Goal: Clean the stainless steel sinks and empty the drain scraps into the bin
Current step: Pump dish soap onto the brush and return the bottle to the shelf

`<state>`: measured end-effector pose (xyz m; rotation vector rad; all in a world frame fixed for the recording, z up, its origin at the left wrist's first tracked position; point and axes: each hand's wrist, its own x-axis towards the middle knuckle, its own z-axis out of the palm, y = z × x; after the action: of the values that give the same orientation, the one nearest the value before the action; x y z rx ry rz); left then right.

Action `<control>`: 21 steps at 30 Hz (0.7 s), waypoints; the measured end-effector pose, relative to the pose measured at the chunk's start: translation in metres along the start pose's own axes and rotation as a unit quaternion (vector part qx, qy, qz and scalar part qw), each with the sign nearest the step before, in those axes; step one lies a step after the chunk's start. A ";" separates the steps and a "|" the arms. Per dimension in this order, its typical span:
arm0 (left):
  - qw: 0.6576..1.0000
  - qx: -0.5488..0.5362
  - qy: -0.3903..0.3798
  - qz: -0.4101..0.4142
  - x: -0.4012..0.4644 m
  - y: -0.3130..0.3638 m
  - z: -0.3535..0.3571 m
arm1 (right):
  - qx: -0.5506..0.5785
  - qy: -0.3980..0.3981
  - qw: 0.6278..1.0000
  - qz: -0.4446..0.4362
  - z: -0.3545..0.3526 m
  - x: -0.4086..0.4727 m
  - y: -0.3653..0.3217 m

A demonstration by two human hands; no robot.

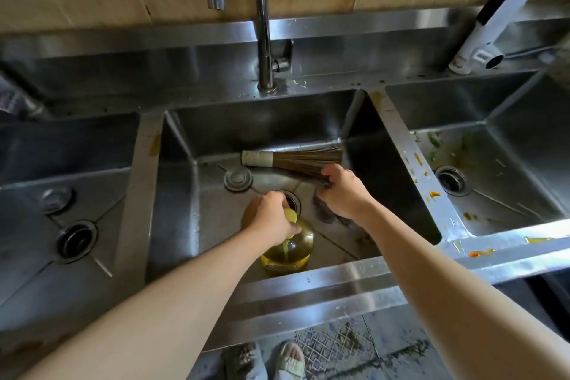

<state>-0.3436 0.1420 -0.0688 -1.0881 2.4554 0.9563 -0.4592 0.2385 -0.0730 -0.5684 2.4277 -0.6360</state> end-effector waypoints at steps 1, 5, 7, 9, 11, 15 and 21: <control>1.000 0.011 0.002 0.000 0.001 0.001 -0.001 | -0.001 -0.002 1.000 0.002 0.001 0.002 0.002; 1.000 0.014 0.004 0.003 0.003 -0.005 -0.008 | -0.005 -0.001 1.000 0.009 0.003 0.006 0.006; 1.000 -0.001 0.018 0.010 0.005 -0.006 -0.019 | -0.008 0.003 1.000 0.016 0.004 0.008 0.002; 0.999 -0.004 0.033 0.023 0.006 -0.003 -0.036 | -0.019 0.004 1.000 0.021 0.005 0.009 -0.007; 0.998 -0.012 0.049 0.031 0.006 0.000 -0.054 | -0.026 0.003 1.000 0.017 0.005 0.009 -0.018; 0.997 -0.008 0.073 0.040 0.009 -0.003 -0.085 | -0.030 -0.003 1.000 -0.001 0.003 0.014 -0.042; 0.992 -0.030 0.116 0.024 0.022 -0.011 -0.122 | -0.059 -0.011 0.998 -0.026 0.001 0.047 -0.065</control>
<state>-0.3500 0.0424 0.0049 -1.2288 2.6637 0.9729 -0.4778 0.1618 -0.0571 -0.6837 2.4493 -0.5075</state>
